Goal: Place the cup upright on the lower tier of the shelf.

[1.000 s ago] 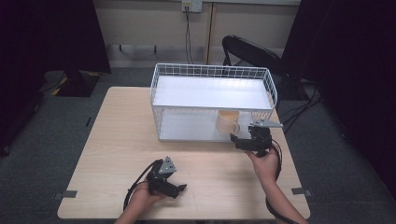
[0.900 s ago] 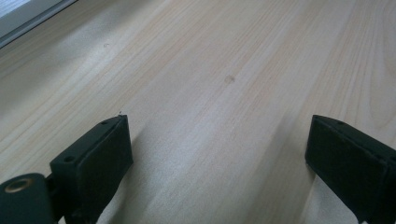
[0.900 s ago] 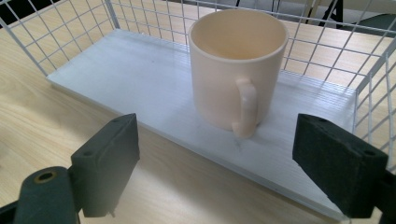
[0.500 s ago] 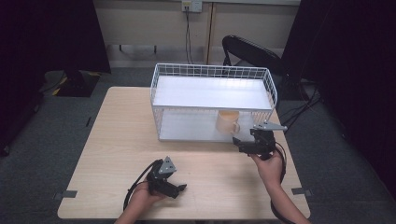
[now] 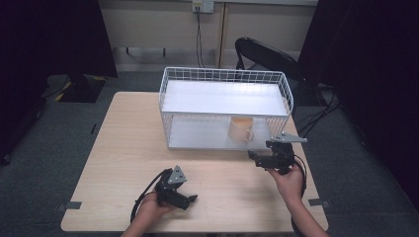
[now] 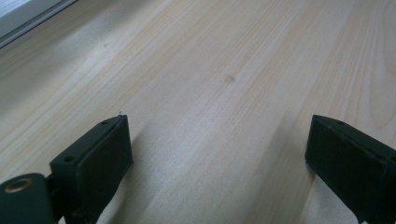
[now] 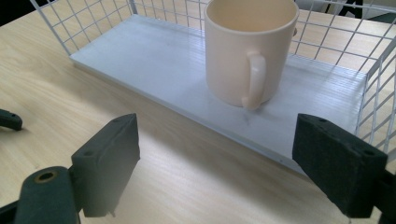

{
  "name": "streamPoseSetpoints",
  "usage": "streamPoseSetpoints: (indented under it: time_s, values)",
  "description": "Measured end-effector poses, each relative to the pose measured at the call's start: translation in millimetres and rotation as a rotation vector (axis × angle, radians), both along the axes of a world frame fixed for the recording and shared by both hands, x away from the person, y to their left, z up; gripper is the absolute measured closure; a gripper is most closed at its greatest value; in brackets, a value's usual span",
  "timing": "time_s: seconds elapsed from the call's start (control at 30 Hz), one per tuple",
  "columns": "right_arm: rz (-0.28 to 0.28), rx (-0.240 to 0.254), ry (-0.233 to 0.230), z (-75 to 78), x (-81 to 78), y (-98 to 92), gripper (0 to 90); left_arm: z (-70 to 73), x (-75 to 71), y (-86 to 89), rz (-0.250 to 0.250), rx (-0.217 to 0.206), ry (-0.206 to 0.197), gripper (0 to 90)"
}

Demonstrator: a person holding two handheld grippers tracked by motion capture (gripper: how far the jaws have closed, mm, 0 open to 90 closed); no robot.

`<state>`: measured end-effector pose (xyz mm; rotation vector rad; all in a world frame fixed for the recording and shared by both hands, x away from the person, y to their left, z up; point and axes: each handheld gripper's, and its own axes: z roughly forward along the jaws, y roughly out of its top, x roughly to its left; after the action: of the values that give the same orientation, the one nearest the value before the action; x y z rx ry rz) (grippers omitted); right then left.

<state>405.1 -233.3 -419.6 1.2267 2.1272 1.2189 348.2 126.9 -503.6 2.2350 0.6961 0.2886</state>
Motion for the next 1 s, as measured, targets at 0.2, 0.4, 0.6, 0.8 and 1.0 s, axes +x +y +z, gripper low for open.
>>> streamPoseSetpoints:
  time_s: [0.2,0.4,0.6,0.8,1.0]
  values:
    - [0.014,-0.02,-0.003,-1.2,-5.3,-3.6,14.5,-0.1,-0.2,-0.1,0.002,-0.001,0.002,6.8]
    - [0.038,-0.034,0.004,-7.3,-11.9,-7.6,14.5,-0.1,-0.2,-0.1,0.002,-0.001,0.002,6.8]
    - [0.054,-0.069,0.003,-14.7,-17.0,-10.1,14.5,-0.1,-0.3,-0.1,0.003,-0.001,0.002,6.7]
    - [0.073,-0.081,0.017,-21.2,-21.4,-14.7,14.5,0.0,-0.2,0.0,0.002,0.0,0.0,6.7]
    - [0.068,-0.073,0.03,-25.4,-25.8,-21.3,14.5,0.1,-0.4,0.0,0.003,0.001,0.002,6.7]
